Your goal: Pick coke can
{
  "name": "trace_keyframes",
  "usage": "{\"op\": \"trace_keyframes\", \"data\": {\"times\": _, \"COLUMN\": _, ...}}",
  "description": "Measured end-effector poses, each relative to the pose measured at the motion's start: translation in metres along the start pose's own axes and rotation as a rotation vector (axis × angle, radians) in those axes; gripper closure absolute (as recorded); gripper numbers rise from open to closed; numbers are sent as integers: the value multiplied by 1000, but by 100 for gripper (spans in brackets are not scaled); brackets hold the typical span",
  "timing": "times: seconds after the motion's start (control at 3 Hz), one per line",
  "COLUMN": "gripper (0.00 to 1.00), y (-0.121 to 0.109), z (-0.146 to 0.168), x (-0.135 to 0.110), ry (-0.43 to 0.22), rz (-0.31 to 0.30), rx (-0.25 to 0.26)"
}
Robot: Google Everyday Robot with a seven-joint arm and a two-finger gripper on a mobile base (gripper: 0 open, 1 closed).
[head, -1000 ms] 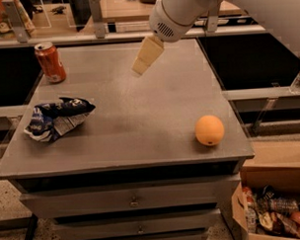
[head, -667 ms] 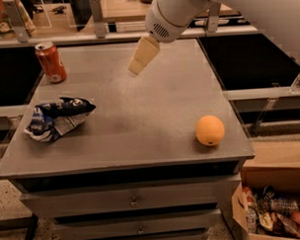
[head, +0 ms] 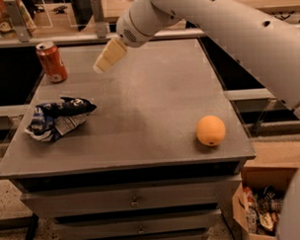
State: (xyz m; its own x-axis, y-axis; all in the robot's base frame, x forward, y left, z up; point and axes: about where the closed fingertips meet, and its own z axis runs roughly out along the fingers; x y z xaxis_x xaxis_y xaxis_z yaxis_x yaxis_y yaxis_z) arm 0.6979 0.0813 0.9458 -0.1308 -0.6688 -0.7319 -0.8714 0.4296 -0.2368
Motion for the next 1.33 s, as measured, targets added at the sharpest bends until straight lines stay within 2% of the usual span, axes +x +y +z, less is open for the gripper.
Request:
{"op": "trace_keyframes", "data": {"times": 0.33, "gripper": 0, "y": 2, "z": 43, "x": -20, "ry": -103, "rz": 51, "rx": -67}}
{"op": "trace_keyframes", "data": {"times": 0.67, "gripper": 0, "y": 17, "z": 82, "x": -47, "ry": -187, "rz": 69, "rx": -148}}
{"op": "trace_keyframes", "data": {"times": 1.33, "gripper": 0, "y": 46, "z": 142, "x": -93, "ry": -286, "rz": 64, "rx": -272}}
